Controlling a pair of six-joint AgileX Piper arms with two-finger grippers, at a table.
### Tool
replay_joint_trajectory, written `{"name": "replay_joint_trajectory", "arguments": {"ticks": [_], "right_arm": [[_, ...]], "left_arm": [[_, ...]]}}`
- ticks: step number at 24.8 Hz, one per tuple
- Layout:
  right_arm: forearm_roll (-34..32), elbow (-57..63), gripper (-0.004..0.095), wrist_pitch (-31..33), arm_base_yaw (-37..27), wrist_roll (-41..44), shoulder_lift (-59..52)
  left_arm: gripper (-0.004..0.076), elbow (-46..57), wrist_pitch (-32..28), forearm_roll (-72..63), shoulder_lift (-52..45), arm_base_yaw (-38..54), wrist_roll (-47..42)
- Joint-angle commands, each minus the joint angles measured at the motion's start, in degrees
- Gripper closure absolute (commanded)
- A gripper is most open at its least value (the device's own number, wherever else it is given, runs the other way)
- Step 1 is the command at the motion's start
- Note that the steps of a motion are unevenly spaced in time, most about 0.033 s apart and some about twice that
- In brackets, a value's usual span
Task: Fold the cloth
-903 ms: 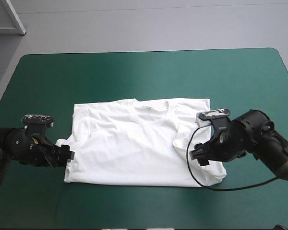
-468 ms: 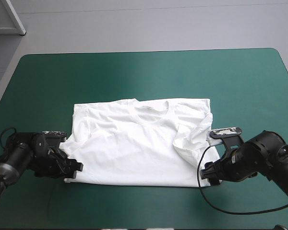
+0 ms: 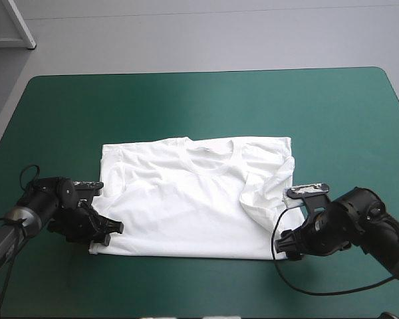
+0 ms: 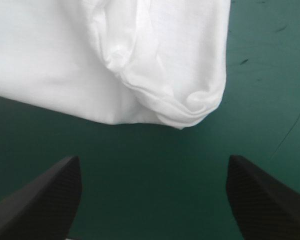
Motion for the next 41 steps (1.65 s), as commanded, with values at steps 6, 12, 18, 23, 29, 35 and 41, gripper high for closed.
{"name": "replay_joint_trajectory", "arguments": {"ticks": [6,12,18,23,29,35,41], "right_arm": [[0.0,4.0,0.0286,-11.2,-0.1,-0.6,7.1],[0.0,4.7,0.0387,-16.7,-0.1,-1.7,12.5],[0.0,5.5,0.0678,-19.2,-0.1,-2.7,14.4],[0.0,8.4,0.0926,-23.6,-0.1,-2.7,14.0],[-5.9,-4.7,0.0926,-16.8,-0.1,-1.4,7.6],[-28.7,-22.8,0.0926,-16.6,-1.5,7.1,13.8],[-29.6,-29.1,0.0926,-23.5,-7.3,7.5,21.9]], "left_arm": [[0.0731,2.5,-0.1,-4.5,0.6,-0.1,2.3],[0.0734,2.5,1.0,-4.5,0.6,-0.1,2.3],[0.0734,2.5,0.9,-4.5,0.6,-0.1,2.3],[0.0734,1.5,1.3,-4.5,0.3,-0.1,3.3],[0.0734,-16.7,10.5,-3.6,-4.0,-0.1,3.0],[0.0734,-40.1,10.9,0.6,4.3,-0.1,1.5],[0.0734,-50.6,7.8,0.9,12.5,-0.1,1.4]]}}
